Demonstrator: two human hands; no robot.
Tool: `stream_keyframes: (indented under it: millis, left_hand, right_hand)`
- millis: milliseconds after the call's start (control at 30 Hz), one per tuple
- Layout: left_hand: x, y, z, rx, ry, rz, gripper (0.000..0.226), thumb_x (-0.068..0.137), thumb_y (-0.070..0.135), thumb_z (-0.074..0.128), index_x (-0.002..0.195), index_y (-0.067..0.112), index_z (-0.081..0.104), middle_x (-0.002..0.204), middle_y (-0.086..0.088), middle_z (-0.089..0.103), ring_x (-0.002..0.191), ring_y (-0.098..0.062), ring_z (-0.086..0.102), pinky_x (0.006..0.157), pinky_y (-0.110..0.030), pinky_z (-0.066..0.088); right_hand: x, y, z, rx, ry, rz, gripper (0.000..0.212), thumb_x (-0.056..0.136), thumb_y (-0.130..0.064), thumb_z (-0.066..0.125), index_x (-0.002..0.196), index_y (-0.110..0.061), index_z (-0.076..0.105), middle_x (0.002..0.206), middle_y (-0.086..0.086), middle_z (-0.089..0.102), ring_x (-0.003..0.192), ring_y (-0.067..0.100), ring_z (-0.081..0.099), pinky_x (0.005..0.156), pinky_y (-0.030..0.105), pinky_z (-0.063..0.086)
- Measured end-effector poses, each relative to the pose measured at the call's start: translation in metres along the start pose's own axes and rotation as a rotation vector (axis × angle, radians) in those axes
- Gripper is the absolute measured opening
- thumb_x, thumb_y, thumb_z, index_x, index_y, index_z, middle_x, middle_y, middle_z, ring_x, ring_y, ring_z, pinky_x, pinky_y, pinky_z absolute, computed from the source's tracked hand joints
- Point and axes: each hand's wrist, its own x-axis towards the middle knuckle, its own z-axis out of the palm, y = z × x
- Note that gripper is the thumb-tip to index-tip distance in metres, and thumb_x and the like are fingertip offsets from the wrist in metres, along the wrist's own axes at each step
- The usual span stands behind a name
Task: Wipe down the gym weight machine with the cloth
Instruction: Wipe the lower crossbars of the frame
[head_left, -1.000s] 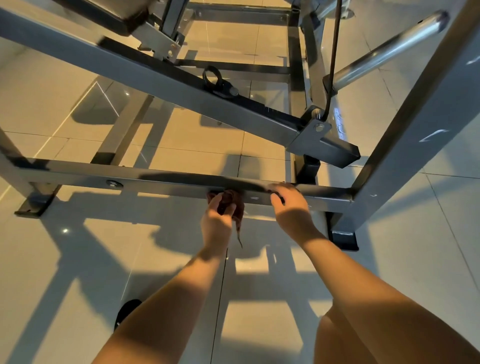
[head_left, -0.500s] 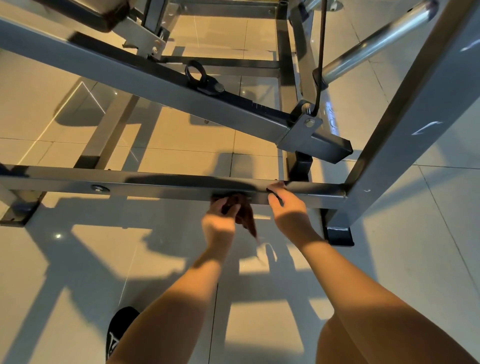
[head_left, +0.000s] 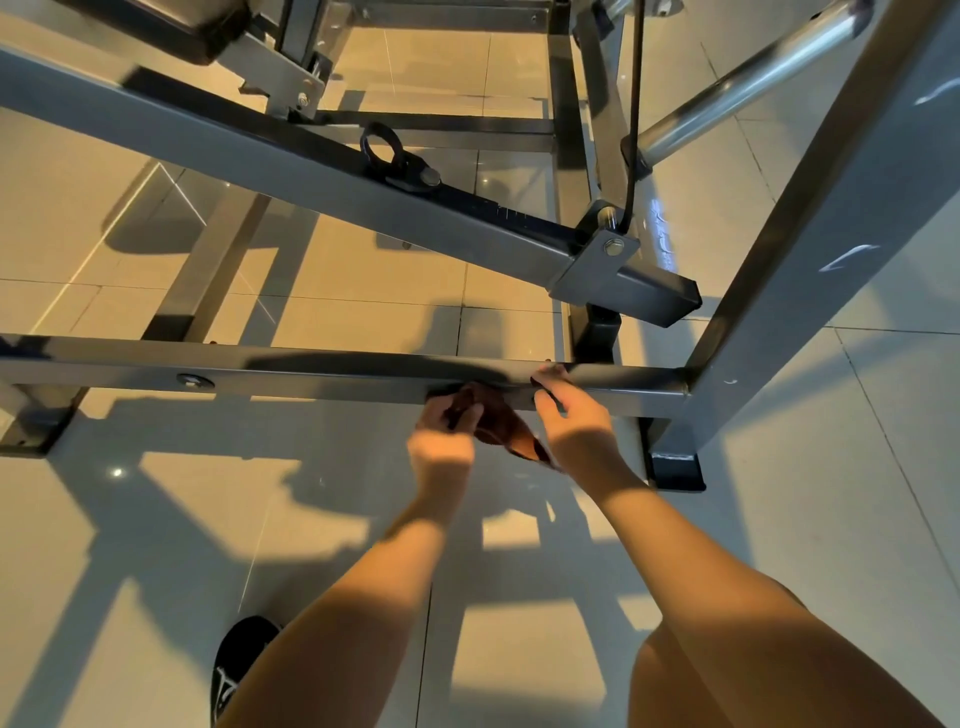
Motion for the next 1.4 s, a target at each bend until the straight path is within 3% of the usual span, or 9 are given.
stream_keyframes:
  millis: [133, 333, 567, 767, 867, 1000, 1100, 1300, 1400]
  left_hand:
    - [-0.006, 0.004, 0.008, -0.063, 0.053, -0.049, 0.021, 0.082, 0.012, 0.076, 0.096, 0.015, 0.061, 0.093, -0.007, 0.069, 0.090, -0.025, 0.067, 0.086, -0.032, 0.052]
    - [-0.031, 0.034, 0.044, 0.048, -0.222, 0.043, 0.015, 0.095, 0.009, 0.069, 0.107, 0.016, 0.064, 0.094, 0.012, 0.065, 0.083, 0.011, 0.061, 0.076, -0.001, 0.042]
    - [-0.042, 0.045, 0.014, -0.124, -0.282, -0.061, 0.027, 0.094, 0.002, 0.054, 0.118, 0.015, 0.054, 0.100, -0.001, 0.066, 0.095, -0.019, 0.064, 0.081, -0.018, 0.050]
    - [-0.035, 0.070, -0.017, -0.136, -0.535, -0.162, 0.036, 0.089, 0.010, 0.051, 0.124, 0.020, 0.048, 0.109, -0.010, 0.062, 0.104, -0.026, 0.061, 0.090, -0.033, 0.055]
    - [-0.019, 0.077, -0.025, 0.065, -0.641, -0.057, 0.036, 0.085, 0.019, 0.055, 0.120, 0.026, 0.054, 0.112, -0.011, 0.064, 0.109, -0.030, 0.061, 0.101, -0.044, 0.050]
    - [0.020, 0.071, -0.030, 0.402, -0.587, 0.186, 0.037, 0.100, 0.003, 0.048, 0.129, 0.025, 0.056, 0.122, 0.000, 0.063, 0.114, -0.021, 0.060, 0.091, -0.013, 0.047]
    - [0.057, 0.046, -0.044, 0.765, -0.548, 0.562, 0.040, 0.100, 0.006, 0.052, 0.139, 0.012, 0.057, 0.140, -0.008, 0.058, 0.131, -0.028, 0.051, 0.112, -0.034, 0.033]
    - [0.093, 0.022, -0.049, 0.813, -0.663, 0.889, 0.041, 0.102, 0.029, 0.046, 0.131, 0.008, 0.065, 0.129, -0.008, 0.068, 0.116, -0.026, 0.056, 0.102, -0.024, 0.029]
    - [0.095, 0.023, -0.057, 0.804, -0.696, 0.937, 0.037, 0.104, 0.024, 0.052, 0.138, 0.012, 0.061, 0.139, -0.003, 0.061, 0.122, -0.021, 0.044, 0.102, -0.026, 0.032]
  right_hand:
    - [-0.002, -0.001, -0.001, -0.002, 0.001, 0.002, 0.032, 0.105, -0.015, 0.053, 0.134, -0.013, 0.064, 0.134, 0.006, 0.064, 0.124, 0.018, 0.057, 0.115, 0.037, 0.040]
    - [-0.001, -0.004, -0.011, 0.097, -0.031, 0.072, 0.030, 0.107, -0.023, 0.048, 0.133, -0.020, 0.064, 0.133, 0.004, 0.065, 0.125, 0.019, 0.059, 0.114, 0.042, 0.044]
    - [-0.024, -0.015, -0.005, -0.027, -0.001, 0.009, 0.034, 0.096, -0.042, 0.051, 0.118, -0.022, 0.066, 0.120, 0.009, 0.064, 0.108, 0.023, 0.062, 0.097, 0.043, 0.055]
    - [-0.030, -0.037, 0.008, 0.538, -0.158, 0.236, 0.023, 0.103, -0.024, 0.055, 0.126, -0.022, 0.058, 0.115, 0.008, 0.068, 0.106, 0.025, 0.066, 0.087, 0.038, 0.060]
    - [-0.031, -0.044, 0.015, 0.614, -0.039, 0.205, 0.021, 0.103, -0.014, 0.053, 0.123, -0.015, 0.060, 0.110, 0.011, 0.070, 0.098, 0.022, 0.069, 0.070, 0.024, 0.059]
    - [-0.019, -0.033, 0.026, 0.593, 0.329, 0.177, 0.013, 0.101, -0.010, 0.053, 0.112, -0.010, 0.060, 0.110, 0.023, 0.064, 0.085, 0.019, 0.068, 0.065, 0.020, 0.057]
    - [-0.008, -0.023, 0.031, 0.305, 0.684, 0.129, 0.012, 0.101, -0.011, 0.054, 0.112, -0.012, 0.057, 0.121, 0.015, 0.049, 0.093, 0.017, 0.057, 0.070, 0.011, 0.052]
    - [0.004, -0.016, 0.067, 0.251, 0.731, 0.020, 0.015, 0.098, -0.006, 0.062, 0.113, -0.003, 0.062, 0.115, 0.012, 0.045, 0.088, 0.001, 0.061, 0.079, 0.024, 0.059]
    - [0.003, -0.025, 0.083, 0.313, 0.768, 0.051, 0.014, 0.097, 0.004, 0.059, 0.110, 0.001, 0.061, 0.108, 0.007, 0.044, 0.088, -0.008, 0.062, 0.074, 0.004, 0.048]
